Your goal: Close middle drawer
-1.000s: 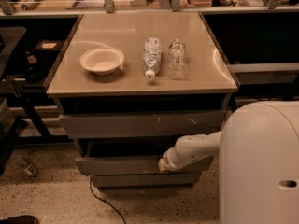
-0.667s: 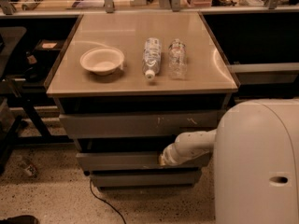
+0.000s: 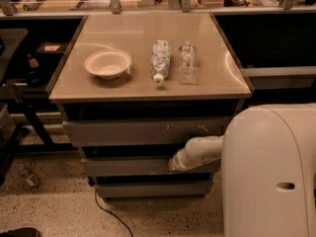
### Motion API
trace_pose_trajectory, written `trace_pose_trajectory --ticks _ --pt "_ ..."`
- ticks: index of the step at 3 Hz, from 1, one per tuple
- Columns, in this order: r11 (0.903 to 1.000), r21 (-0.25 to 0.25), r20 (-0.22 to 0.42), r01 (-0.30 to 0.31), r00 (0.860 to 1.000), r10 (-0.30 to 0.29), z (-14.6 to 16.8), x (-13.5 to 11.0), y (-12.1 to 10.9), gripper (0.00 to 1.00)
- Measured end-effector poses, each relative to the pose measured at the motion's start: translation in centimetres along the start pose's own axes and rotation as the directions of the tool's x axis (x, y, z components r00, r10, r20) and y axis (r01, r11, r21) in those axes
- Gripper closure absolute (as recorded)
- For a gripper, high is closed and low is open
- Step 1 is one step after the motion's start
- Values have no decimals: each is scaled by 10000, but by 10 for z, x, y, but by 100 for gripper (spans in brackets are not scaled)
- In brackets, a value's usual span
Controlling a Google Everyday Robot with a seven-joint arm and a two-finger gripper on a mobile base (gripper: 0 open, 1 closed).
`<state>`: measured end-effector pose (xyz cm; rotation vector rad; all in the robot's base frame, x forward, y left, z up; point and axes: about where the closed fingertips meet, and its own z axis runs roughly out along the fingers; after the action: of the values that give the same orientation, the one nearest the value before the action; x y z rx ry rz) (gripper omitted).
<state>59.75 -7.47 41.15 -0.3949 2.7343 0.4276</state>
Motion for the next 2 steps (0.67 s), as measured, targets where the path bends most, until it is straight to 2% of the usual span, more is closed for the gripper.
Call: trace_pose_trajectory --ticks 1,2 --pt "9971 346 -655 -673 9954 694 -27 37 -12 100" --pt "9663 1357 -918 -2186 9684 2319 -97 85 -38 100"
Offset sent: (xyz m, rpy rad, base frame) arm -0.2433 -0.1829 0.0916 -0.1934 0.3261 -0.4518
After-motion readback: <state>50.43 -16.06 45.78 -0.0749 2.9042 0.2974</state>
